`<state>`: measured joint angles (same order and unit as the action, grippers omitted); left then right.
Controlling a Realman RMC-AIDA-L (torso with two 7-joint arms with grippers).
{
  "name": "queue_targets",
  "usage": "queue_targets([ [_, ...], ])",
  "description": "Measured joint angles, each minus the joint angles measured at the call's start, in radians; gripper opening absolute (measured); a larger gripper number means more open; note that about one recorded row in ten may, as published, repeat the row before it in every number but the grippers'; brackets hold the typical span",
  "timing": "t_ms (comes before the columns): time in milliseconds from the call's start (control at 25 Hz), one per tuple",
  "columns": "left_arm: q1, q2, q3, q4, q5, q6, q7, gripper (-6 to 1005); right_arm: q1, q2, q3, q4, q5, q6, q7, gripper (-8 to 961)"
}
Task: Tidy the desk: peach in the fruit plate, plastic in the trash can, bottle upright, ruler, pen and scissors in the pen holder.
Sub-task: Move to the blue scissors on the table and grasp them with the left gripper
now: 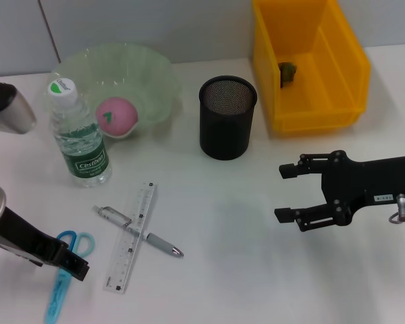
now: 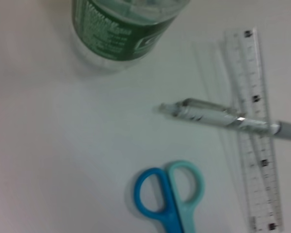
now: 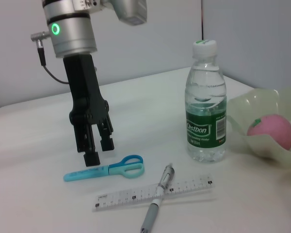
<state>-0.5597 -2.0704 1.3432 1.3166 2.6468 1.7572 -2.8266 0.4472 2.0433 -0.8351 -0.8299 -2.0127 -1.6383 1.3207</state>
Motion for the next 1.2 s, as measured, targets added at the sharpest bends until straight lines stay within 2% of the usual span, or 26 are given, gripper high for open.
queue_targets([
  [120,-0.014,-0.001,0.036,-0.018,0.022,-0.016,-0.026,841,-0.001,0.000,0.000,0.000,0.000,0.000,0.000,818],
  [600,-0.042,-0.004,0.058,-0.076,0.026,-0.060,-0.051,835,0.000,0.000,0.003,-0.004,0.001,0.000,0.000,811],
  [1200,-0.045,-0.005,0.100,-0.108,0.027,-0.111,-0.051,828,0.002,0.006,0.004,-0.023,0.009,0.001,-0.003,802],
])
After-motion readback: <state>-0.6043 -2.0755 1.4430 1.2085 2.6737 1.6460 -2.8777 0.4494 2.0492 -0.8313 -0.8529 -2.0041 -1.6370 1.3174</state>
